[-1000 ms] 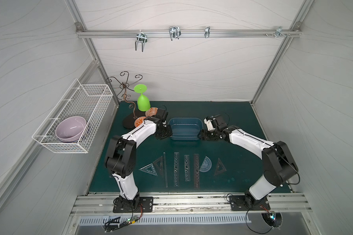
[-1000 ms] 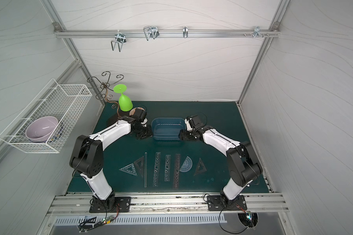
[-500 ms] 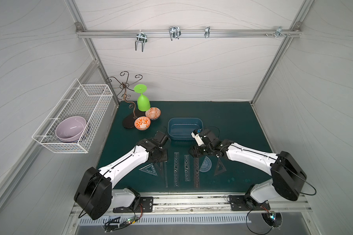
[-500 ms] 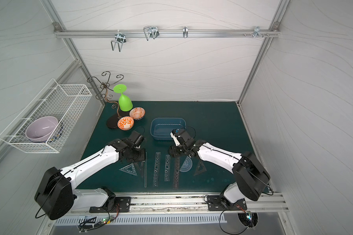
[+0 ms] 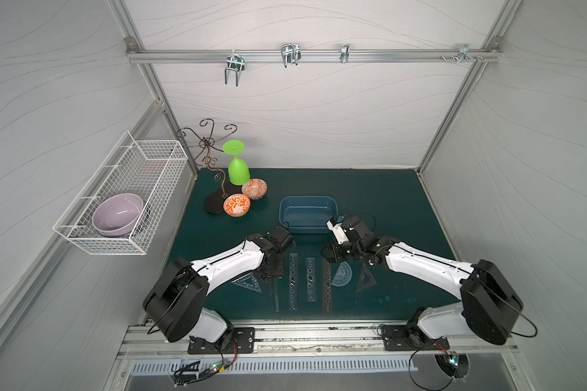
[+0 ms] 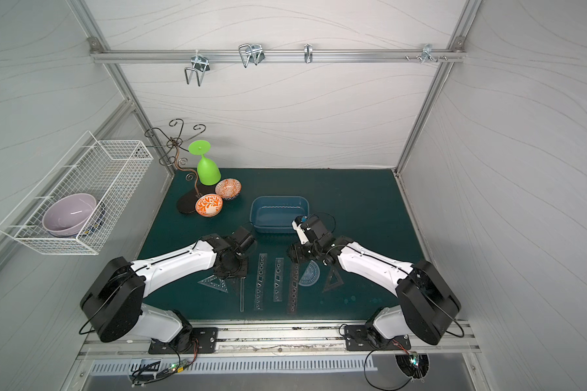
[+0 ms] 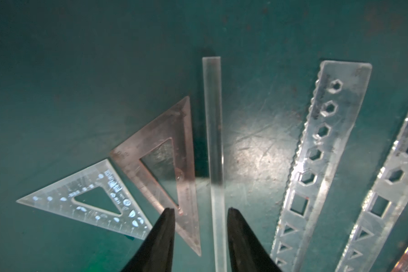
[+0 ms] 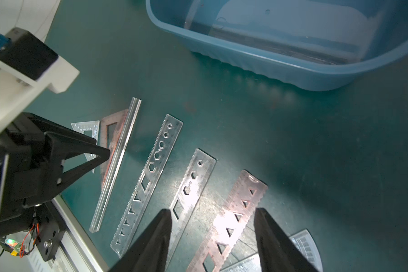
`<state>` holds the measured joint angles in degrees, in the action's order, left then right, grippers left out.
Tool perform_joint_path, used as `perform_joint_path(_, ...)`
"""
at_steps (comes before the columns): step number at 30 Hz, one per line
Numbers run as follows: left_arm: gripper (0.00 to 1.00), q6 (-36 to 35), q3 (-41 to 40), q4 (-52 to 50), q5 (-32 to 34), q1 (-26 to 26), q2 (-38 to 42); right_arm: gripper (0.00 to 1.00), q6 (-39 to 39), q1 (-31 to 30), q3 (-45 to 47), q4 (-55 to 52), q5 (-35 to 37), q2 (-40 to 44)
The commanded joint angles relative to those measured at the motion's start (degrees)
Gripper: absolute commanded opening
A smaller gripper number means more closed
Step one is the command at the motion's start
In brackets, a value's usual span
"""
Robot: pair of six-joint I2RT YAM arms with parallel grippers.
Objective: Put the scattered rulers into the storage box
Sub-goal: Pick up the ruler from the center of the board.
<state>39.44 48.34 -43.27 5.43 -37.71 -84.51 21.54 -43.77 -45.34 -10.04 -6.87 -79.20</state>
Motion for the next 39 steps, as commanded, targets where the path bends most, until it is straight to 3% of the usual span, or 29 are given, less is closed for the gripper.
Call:
perform_joint_path(1, 0.41, 1.2, 2.5, 1.2, 0.4, -0.3, -2.0, 0.6, 0.3, 1.7, 1.0, 1.1, -2.0, 1.8)
perform_joint_path(13, 0.31, 2.0, 2.1, 3.1, 0.0, -0.3, -5.3, 0.54, 0.3, 3.2, 1.4, 1.6, -4.0, 1.7)
perform_joint_path(29, 0.08, 2.0, 0.1, 5.7, -1.7, -0.3, -8.4, 0.49, 0.9, 3.9, 1.7, 1.3, -3.8, 2.2)
perform_joint_path(34, 0.0, 0.7, 0.9, 3.1, 0.4, -0.3, -7.4, 0.48, 1.3, 5.3, 2.0, 0.6, -5.0, 4.4)
perform_joint_path(39, 0.0, -2.8, 4.3, -1.4, 3.3, -0.3, -3.3, 0.48, 1.8, 7.9, 2.3, -1.0, -6.6, 8.5)
